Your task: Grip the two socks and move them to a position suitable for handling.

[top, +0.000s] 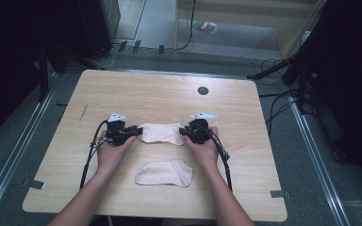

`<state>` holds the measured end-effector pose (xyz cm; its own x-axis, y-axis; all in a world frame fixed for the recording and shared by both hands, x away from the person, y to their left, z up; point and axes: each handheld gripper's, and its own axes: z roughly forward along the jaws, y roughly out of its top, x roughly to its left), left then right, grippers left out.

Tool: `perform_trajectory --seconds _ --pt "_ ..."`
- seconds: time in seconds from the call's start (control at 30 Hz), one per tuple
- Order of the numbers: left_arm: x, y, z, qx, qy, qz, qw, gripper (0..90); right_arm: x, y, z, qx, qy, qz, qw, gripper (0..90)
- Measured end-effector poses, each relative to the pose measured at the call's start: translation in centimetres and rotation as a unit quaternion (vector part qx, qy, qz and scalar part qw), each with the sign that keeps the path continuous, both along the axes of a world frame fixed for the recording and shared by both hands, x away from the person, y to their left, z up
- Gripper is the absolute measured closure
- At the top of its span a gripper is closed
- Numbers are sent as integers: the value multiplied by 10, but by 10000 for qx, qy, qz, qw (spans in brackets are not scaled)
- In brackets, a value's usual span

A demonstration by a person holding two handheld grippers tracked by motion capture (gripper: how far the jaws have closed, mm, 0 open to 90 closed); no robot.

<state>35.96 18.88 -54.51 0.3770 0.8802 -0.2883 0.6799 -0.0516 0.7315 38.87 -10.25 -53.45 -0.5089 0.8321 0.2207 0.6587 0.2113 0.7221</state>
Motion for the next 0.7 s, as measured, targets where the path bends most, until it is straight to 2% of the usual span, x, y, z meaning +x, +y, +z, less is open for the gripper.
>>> perform_trajectory --seconds 0.03,0.07,0.1,0.17,0.23,0.27,0.3,0.37,0.47,0.5,0.53,0.57,0.67,0.7 --pt "0 -3 1 109 -26 17 9999 722 -1 0 0 17 43 5 10000 793" --pt "0 -3 1 109 -26 17 9999 770 -1 0 0 17 43 5 10000 793" --pt "-1 -3 2 319 -18 8 9995 828 -2 0 1 37 45 22 10000 830" --pt "-2 -2 1 322 35 -64 9995 886 -5 -2 2 133 59 -21 9999 843" --pt "-6 0 2 491 -77 -136 9987 898 -7 -5 2 127 73 -94 9998 850" --pt "-6 0 2 491 -77 -136 9987 900 -7 -5 2 127 73 -94 9998 850" --pt "-10 4 4 449 -218 -166 9986 900 -9 -10 2 85 76 -171 9998 858" --pt "-14 9 6 459 -310 -108 9984 900 -10 -16 1 90 91 -222 9997 863" --pt "-17 15 8 459 -345 -76 9983 900 -12 -22 0 188 129 -272 9994 869" --pt "-21 18 9 583 -425 -10 9974 900 -13 -27 0 187 150 -363 9991 875" --pt "-21 18 9 583 -425 -10 9974 900 -13 -27 0 187 150 -363 9991 875" --pt "-24 22 9 727 -527 116 9959 900 -14 -31 0 242 184 -440 9986 878" --pt "-25 25 6 694 -425 166 9965 900 -14 -33 -1 224 274 -559 9978 880" --pt "-27 21 5 808 -497 204 9953 900 -14 -33 -4 152 333 -650 9972 881"
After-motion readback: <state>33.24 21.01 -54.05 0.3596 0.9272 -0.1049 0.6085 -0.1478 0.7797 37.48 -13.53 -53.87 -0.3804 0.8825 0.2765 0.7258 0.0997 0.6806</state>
